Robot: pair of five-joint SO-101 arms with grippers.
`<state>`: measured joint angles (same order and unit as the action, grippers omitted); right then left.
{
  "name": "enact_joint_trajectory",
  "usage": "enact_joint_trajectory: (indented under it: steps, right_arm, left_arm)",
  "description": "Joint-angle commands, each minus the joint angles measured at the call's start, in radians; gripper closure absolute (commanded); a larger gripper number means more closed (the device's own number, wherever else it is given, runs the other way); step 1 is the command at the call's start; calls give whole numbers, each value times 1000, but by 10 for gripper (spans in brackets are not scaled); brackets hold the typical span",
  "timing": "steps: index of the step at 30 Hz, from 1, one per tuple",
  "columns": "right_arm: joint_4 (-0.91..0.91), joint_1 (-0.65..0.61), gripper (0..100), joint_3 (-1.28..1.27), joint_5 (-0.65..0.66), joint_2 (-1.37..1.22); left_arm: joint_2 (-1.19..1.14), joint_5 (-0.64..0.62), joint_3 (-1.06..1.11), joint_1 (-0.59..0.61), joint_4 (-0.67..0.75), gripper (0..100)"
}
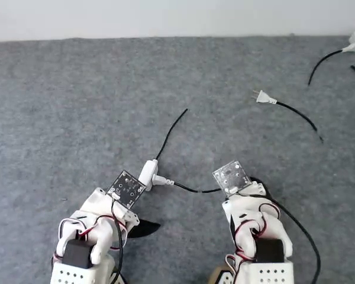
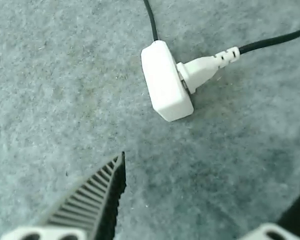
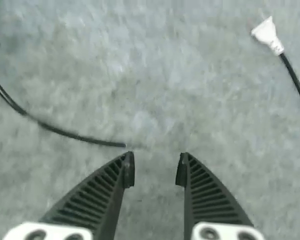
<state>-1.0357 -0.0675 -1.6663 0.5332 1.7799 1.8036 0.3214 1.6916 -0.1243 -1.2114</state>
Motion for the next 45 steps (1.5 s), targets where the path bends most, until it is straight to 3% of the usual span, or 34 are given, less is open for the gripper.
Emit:
enact_joint_trajectory:
  steps: [1,6,45]
  right_arm:
    - [-59,12,855,-18,34,-10]
    - [-278,12,853,-18,34,-1]
    - [-271,8,854,-18,31,-2]
  left_arm:
    - [12,-8,-7,-2,-61,504]
    - [8,-9,-7,0,-58,504]
    - [9,-11,-7,-2,-57,504]
